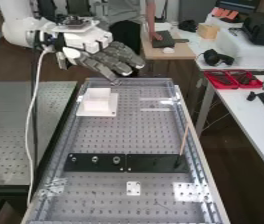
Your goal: Grab the pcb board and place it in the clear container
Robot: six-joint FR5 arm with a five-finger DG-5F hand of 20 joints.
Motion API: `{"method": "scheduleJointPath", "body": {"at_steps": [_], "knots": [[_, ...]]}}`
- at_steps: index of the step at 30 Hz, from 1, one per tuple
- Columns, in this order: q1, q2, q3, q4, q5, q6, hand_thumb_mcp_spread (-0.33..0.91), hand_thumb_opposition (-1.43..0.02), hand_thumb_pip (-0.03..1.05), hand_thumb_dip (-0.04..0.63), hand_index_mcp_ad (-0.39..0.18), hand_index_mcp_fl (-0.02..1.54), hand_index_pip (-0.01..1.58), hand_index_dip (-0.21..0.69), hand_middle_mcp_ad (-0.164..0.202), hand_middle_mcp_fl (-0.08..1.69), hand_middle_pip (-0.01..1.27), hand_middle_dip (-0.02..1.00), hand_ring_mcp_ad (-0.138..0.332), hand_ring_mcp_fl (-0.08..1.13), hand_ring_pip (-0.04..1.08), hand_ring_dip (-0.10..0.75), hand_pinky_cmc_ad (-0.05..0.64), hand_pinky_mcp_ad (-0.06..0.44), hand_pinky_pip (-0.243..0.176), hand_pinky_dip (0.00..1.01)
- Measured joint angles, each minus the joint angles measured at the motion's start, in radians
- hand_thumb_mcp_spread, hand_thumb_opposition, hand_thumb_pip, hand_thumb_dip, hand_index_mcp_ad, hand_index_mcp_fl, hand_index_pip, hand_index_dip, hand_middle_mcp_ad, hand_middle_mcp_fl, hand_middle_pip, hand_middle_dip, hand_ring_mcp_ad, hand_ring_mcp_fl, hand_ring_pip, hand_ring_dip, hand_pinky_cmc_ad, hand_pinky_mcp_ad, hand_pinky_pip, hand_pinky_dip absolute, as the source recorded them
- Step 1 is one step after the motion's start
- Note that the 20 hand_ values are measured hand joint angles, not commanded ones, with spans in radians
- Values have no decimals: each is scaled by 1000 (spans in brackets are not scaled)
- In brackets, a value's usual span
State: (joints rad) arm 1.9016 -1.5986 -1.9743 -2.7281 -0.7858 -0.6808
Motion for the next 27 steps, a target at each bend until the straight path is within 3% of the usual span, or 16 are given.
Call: {"method": "scheduleJointPath", "body": {"at_steps": [6, 27], "knots": [[3, 25, -4, 1, 17, -32, 269, -785, 646, 188, -106, 17, 627, -12, 84, 0, 127, 110, 222, 0, 82, 14, 316, 183, -96, 620], [-8, 15, 10, -20, -16, 5, 267, -785, 646, 188, -106, 54, 595, -12, 84, 0, 131, 110, 222, 0, 82, 14, 316, 183, -96, 620]]}}
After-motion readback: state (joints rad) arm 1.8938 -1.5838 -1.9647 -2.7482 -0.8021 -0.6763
